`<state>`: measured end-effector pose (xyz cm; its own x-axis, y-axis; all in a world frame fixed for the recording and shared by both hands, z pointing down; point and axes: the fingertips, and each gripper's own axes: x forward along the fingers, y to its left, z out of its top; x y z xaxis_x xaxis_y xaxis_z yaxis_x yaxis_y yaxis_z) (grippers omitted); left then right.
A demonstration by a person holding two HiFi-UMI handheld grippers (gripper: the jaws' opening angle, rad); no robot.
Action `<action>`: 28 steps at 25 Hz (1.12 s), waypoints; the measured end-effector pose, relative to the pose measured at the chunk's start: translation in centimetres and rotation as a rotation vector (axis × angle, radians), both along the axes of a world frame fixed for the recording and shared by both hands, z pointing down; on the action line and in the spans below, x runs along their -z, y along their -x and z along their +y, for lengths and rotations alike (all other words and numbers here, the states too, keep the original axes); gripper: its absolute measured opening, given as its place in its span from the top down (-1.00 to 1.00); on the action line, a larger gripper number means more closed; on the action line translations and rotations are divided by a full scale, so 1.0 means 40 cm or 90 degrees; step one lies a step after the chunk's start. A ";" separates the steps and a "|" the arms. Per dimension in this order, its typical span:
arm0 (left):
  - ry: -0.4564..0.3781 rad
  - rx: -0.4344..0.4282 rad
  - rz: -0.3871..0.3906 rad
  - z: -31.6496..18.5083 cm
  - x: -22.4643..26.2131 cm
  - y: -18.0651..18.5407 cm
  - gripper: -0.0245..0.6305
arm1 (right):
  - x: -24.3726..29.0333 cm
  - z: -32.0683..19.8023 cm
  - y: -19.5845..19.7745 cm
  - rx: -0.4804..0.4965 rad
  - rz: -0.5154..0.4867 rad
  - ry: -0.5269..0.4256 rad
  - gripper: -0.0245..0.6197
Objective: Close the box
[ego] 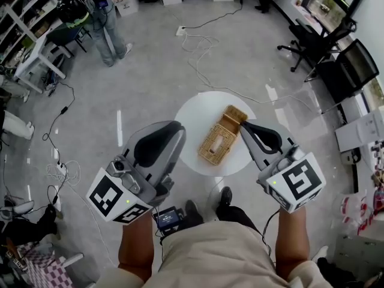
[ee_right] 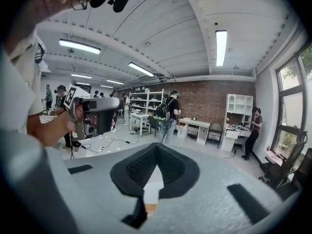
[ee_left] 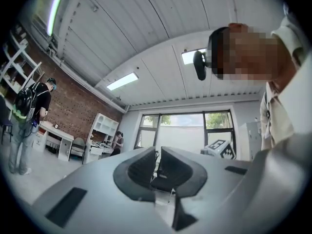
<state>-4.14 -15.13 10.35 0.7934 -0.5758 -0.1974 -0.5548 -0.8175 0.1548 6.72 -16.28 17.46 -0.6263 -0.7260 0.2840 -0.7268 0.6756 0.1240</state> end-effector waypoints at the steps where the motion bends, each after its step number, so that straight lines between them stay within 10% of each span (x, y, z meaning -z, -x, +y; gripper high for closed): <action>1: 0.001 -0.003 0.015 0.003 0.014 0.007 0.82 | 0.013 0.005 0.000 -0.002 0.001 -0.007 0.95; 28: -0.061 0.010 0.008 0.148 0.117 0.141 0.83 | 0.145 0.170 0.109 -0.004 0.029 -0.057 0.96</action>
